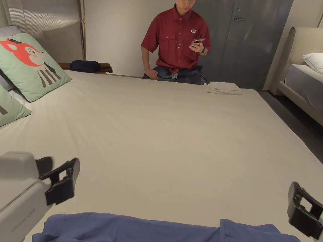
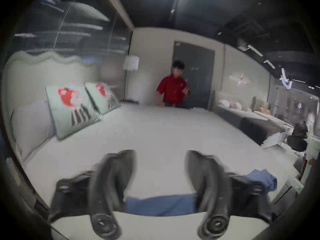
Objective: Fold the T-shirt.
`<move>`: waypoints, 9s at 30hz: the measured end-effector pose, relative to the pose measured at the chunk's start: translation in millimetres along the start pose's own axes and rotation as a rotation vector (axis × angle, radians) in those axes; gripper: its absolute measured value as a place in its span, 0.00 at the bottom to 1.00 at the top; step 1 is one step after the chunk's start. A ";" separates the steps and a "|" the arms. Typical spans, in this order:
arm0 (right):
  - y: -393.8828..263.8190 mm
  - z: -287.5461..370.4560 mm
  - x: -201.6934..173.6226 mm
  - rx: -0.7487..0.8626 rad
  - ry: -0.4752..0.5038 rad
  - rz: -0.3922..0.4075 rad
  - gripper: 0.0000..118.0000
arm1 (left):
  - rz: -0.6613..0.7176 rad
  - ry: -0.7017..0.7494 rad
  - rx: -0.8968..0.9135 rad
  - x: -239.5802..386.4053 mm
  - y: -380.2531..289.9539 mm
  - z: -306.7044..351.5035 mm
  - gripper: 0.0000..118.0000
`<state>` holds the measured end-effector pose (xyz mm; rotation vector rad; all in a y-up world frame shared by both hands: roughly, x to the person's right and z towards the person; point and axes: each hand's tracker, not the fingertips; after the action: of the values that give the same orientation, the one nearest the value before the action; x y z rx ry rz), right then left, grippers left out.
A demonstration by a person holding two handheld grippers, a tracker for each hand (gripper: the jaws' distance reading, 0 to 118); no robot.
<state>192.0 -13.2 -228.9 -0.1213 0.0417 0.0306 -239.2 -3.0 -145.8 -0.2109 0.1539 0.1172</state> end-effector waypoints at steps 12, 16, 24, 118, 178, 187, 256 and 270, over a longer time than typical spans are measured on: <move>5.8 5.0 -73.2 0.070 0.125 0.022 0.00 | 0.474 -0.356 -0.291 -91.6 -12.7 -40.5 0.00; 1.7 6.6 -79.6 0.045 0.130 0.049 0.00 | 0.621 -0.420 -0.494 -152.7 -54.6 -59.8 0.01; -3.8 9.2 -95.2 -0.022 0.117 0.067 0.00 | 0.869 -0.344 -0.704 -215.4 -138.1 -85.3 0.97; -16.2 37.8 -19.1 -0.050 0.063 -0.128 0.00 | 0.250 -0.546 -0.490 104.8 -118.8 -111.1 0.01; -22.1 27.3 -70.2 -0.103 0.216 -0.167 0.00 | 0.793 -0.524 -0.669 -122.6 -53.9 -78.3 0.09; -21.8 42.9 -34.2 -0.080 0.143 -0.196 0.00 | 0.720 -0.643 -0.807 41.8 -63.5 -171.6 0.09; -148.2 -135.8 -153.0 -0.729 0.452 0.066 0.00 | 0.748 -0.495 -0.636 -68.9 -142.5 -116.9 0.99; -136.0 -104.0 -141.8 -0.502 0.396 -0.045 0.00 | 0.667 -0.521 -0.944 -34.3 -151.8 -193.2 0.29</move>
<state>50.7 -164.7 -309.5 -0.6292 0.4275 -0.0290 -279.8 -195.7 -296.6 -1.0553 -0.3757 0.9062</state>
